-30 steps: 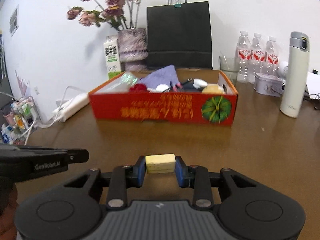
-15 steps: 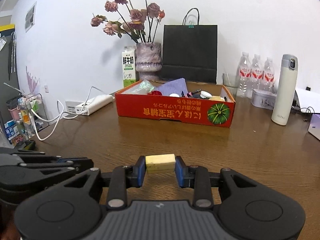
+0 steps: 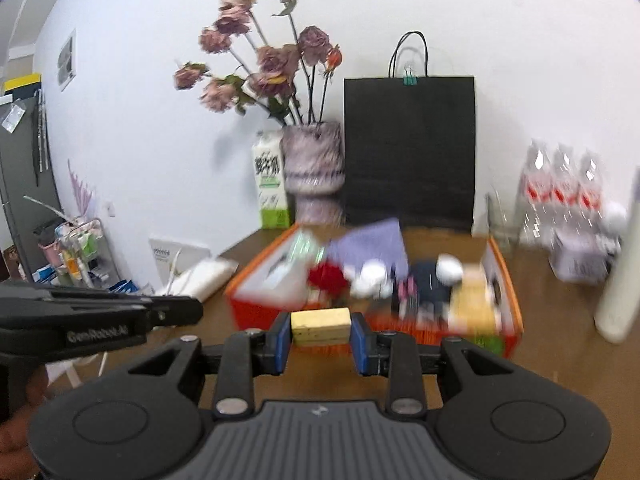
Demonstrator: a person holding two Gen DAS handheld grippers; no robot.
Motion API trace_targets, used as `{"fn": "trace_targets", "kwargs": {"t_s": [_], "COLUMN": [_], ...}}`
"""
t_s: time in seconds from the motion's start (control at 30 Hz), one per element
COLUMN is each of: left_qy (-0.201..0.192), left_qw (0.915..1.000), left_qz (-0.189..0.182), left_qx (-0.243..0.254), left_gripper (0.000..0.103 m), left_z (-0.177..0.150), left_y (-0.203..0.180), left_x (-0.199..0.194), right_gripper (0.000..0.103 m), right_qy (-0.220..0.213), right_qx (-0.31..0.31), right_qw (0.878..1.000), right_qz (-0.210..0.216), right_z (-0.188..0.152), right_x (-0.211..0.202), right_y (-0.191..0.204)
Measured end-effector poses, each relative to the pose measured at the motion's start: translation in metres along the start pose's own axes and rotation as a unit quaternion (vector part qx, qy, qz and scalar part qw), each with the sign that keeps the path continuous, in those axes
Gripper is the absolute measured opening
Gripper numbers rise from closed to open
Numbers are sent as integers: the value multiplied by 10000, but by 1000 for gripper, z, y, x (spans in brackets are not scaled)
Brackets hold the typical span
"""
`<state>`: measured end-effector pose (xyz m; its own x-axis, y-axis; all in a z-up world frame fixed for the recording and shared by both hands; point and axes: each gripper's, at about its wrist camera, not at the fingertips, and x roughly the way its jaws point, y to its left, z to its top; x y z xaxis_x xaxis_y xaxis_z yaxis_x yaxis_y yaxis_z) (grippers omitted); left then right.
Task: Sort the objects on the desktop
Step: 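Carry the yellow cube into the box with the right gripper and release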
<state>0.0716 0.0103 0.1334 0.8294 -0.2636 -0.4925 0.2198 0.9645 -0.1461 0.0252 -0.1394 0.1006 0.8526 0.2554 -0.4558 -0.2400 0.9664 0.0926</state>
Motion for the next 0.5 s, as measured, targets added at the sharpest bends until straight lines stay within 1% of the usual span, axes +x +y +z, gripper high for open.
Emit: {"fn": "trace_targets", "kwargs": {"t_s": [0.03,0.07,0.1,0.2,0.3,0.33,0.37,0.43,0.5], "left_qy": [-6,35,93,407,587,634,680,725,820], "left_qw": [9999,9998,9998,9990,9977,9974,9971,9965,9951], "left_qz": [126,180,176,168,338,334,317,401,558], "left_qx": [-41,13,59,-26,-41,-78,-87,-72,31], "left_gripper": [3,3,3,3,3,3,3,3,3], "left_z": [14,24,34,53,59,59,57,54,49], "left_y": [2,2,2,8,15,17,19,24,23], "left_x": [12,25,39,84,116,123,127,138,149], "right_gripper": [30,30,30,30,31,34,37,43,44], "right_qy": [64,153,340,722,1087,1306,1432,1424,1376], "right_qx": [39,129,218,488,532,557,609,770,822], "right_qw": [10000,9998,9992,9961,9926,9898,9877,9864,9869], "right_qz": [30,47,77,113,74,107,179,281,159], "right_z": [17,29,42,61,65,64,63,59,58], "right_x": [18,33,51,97,138,151,159,167,171], "right_y": [-6,-12,-19,-35,-42,-43,-45,-51,-57]}}
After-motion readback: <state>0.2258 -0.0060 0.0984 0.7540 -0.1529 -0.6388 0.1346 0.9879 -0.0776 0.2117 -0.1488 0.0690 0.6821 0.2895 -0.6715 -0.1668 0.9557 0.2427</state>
